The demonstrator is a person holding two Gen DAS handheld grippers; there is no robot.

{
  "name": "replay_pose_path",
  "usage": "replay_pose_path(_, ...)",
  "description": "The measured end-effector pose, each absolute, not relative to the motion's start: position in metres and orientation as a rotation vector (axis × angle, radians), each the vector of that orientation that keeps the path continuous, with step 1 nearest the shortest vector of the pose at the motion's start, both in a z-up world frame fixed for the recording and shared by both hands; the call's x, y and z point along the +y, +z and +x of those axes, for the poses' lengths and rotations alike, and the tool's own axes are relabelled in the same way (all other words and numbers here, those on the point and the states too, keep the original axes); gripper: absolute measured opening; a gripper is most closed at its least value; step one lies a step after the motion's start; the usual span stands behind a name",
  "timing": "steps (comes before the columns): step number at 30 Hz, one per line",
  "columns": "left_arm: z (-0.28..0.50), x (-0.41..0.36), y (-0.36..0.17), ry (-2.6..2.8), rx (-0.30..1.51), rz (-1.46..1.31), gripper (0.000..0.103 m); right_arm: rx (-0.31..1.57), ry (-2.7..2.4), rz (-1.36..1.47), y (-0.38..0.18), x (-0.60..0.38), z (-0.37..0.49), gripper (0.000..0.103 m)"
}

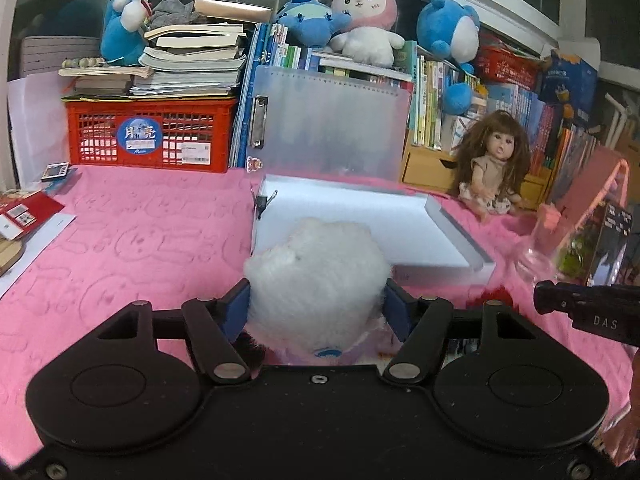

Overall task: Organize objects
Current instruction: 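Carry the plush ball and black lid into the white box and release both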

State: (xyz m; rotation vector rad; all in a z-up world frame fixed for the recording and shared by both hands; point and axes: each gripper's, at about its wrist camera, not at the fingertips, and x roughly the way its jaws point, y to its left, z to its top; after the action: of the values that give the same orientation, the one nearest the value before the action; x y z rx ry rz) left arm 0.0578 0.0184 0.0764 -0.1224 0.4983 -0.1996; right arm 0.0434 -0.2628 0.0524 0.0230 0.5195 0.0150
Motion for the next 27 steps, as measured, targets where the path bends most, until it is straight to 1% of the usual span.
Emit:
replay_pose_path(7,0.105,0.008,0.088,-0.209,0.516,-0.103,0.066,0.534,0.052,0.075,0.066,-0.268,0.085,0.036)
replay_pose_path(12,0.141,-0.001,0.090,-0.215,0.543,-0.120,0.066,0.578,0.099,0.140,0.068,-0.273,0.122,0.036)
replay_pose_path(20,0.201,-0.022,0.075,-0.219,0.615,-0.107,0.066,0.634,0.113,0.123,0.062,-0.265,0.179,0.036)
replay_pose_path(27,0.246,-0.036,0.051,-0.187,0.701,-0.081,0.066,0.715,0.101,0.113,0.036,-0.263,0.215,0.037)
